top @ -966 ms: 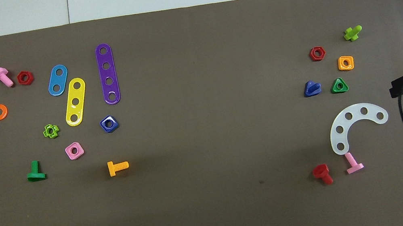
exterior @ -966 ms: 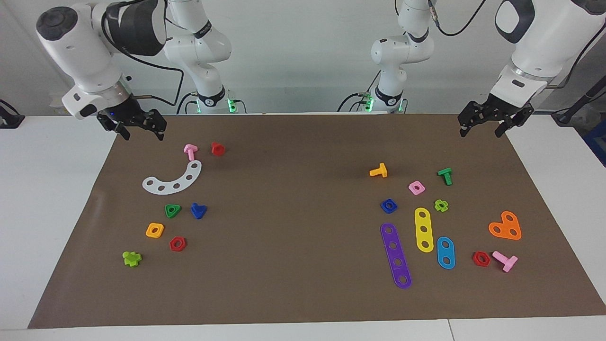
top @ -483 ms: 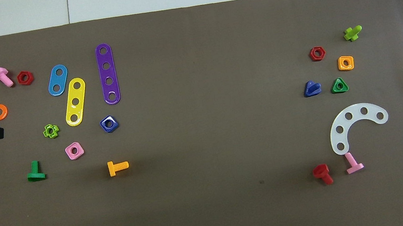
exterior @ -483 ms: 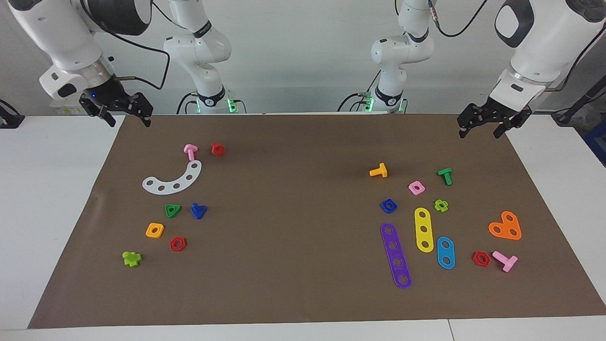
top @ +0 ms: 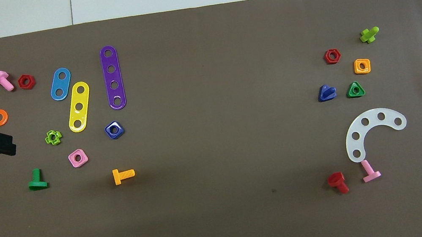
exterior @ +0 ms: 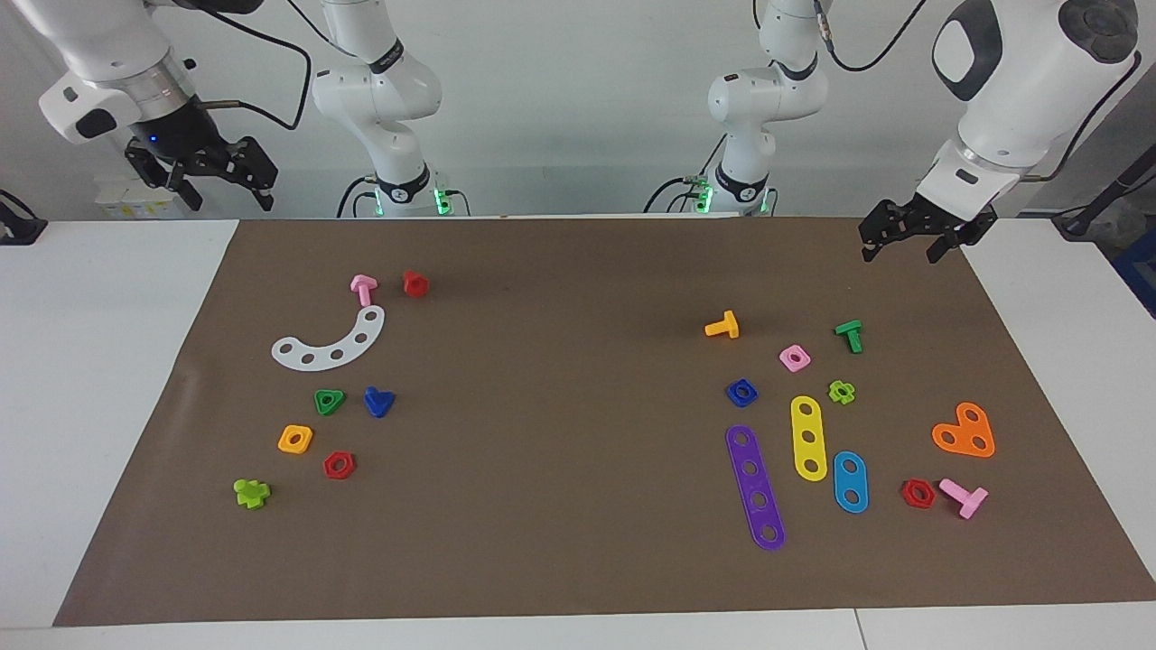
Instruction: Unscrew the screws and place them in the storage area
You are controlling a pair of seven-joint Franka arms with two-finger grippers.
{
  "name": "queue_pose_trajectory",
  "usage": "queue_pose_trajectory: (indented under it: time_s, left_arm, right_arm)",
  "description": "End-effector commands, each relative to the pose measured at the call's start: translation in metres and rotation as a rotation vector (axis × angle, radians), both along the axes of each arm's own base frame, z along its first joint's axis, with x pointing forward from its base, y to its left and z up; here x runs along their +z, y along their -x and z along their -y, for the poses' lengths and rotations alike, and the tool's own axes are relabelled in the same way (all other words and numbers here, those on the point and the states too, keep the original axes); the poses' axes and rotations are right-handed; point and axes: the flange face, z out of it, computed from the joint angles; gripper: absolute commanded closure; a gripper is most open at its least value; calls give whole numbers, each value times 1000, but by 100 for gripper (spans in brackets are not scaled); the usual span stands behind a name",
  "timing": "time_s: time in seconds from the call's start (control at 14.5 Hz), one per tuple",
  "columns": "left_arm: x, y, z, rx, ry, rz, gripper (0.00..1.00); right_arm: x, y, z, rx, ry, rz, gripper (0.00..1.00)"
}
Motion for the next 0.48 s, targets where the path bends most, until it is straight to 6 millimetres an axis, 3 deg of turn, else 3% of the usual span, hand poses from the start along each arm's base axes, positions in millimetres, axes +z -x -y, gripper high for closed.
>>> queue_pose_trajectory:
  time_s: [0.0, 0.41]
  left_arm:
    - [2, 13, -1, 4, 17, -19, 0]
    - [6, 13, -5, 14, 14, -20, 0]
  right_arm:
    - [6, -4, 0, 39, 22, 28, 0]
    - [7, -6, -18, -16, -13, 38, 0]
